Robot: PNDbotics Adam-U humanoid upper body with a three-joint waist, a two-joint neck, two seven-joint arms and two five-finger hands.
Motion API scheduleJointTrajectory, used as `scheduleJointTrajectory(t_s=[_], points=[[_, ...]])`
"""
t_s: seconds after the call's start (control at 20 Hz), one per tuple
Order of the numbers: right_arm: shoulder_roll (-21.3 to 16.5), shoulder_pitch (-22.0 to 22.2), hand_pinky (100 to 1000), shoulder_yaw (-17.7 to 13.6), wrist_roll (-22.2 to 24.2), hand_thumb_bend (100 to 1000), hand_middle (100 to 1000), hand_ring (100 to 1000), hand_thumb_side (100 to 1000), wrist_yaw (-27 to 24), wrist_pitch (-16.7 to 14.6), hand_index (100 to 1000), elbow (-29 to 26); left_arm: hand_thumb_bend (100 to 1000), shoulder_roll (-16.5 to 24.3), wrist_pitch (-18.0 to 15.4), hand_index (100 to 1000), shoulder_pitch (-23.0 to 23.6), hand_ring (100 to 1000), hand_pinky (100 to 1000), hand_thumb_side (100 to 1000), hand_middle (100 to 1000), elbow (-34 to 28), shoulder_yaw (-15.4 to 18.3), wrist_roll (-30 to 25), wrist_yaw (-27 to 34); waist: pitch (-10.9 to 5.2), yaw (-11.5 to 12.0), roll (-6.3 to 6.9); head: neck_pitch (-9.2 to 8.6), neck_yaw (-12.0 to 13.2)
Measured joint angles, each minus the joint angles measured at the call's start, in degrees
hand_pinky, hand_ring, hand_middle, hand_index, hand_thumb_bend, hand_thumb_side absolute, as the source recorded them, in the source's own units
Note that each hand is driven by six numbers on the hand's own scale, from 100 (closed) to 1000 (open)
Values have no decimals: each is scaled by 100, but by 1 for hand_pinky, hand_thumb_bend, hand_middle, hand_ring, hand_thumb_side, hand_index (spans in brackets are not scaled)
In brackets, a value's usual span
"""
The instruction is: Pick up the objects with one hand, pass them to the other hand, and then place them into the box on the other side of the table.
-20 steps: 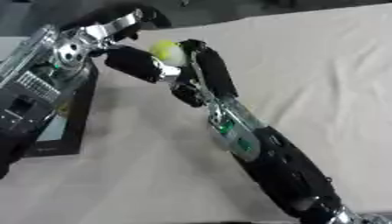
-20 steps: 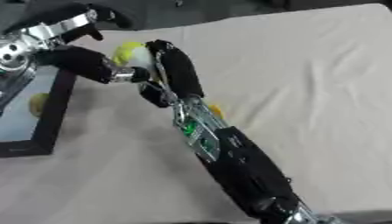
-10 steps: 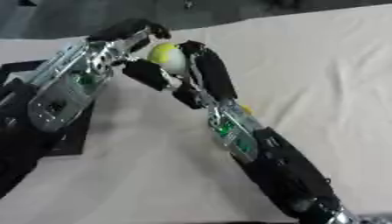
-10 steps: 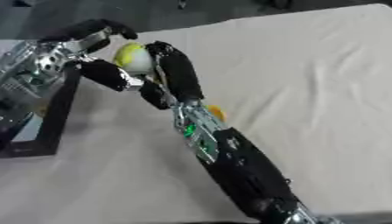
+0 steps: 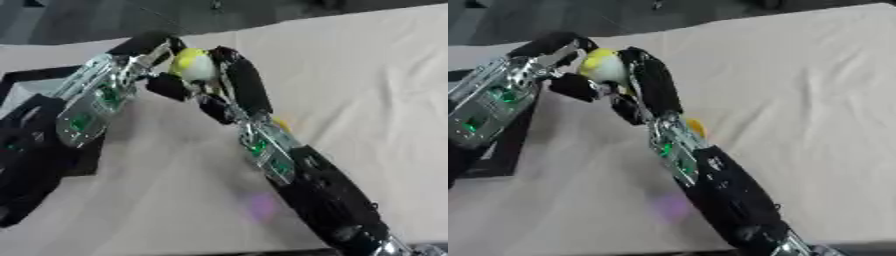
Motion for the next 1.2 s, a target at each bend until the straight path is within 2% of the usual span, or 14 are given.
scheduleJointTrajectory(t_s=[0.15,0.35,0.4,0.5,0.55,0.7,0.8,1.0,1.2], points=[[0,0,662,-1,30,100,366,630,100,3,-34,542,9,264,-1,10,818,6,966,778,494,774,24,-10,209,143,0,0,0,0,0],[-2,0,662,5,66,100,367,630,100,16,-56,542,11,182,-5,39,765,26,908,718,426,708,2,-23,411,337,0,0,0,0,-2],[-2,1,661,15,71,100,367,630,100,24,-56,542,13,115,-21,40,729,26,866,692,348,656,-6,-26,463,369,0,0,0,0,-2],[-2,1,660,28,81,100,369,630,100,41,-61,547,19,100,-64,12,670,26,814,646,253,593,-7,-29,569,425,0,0,0,0,-3],[-2,3,659,34,83,125,375,632,100,43,-60,556,32,100,-88,-13,644,26,798,631,218,571,-4,-29,628,459,0,0,0,2,-3],[-1,5,662,40,84,350,441,657,100,42,-59,618,45,100,-103,-100,459,26,659,556,100,441,67,-27,826,538,0,-2,0,15,-4],[-1,4,669,41,69,406,468,674,100,37,-69,644,45,100,-113,-159,418,28,605,514,100,402,126,-27,938,572,0,-5,0,43,-5],[-1,4,697,44,35,506,530,735,102,20,-77,702,50,100,-143,-238,375,29,560,468,100,355,205,-27,1049,557,0,-16,0,50,-5],[-1,4,733,72,49,567,585,785,185,27,-64,759,88,100,-143,-245,367,32,549,460,100,343,216,-18,1039,479,0,-31,0,56,-6]])
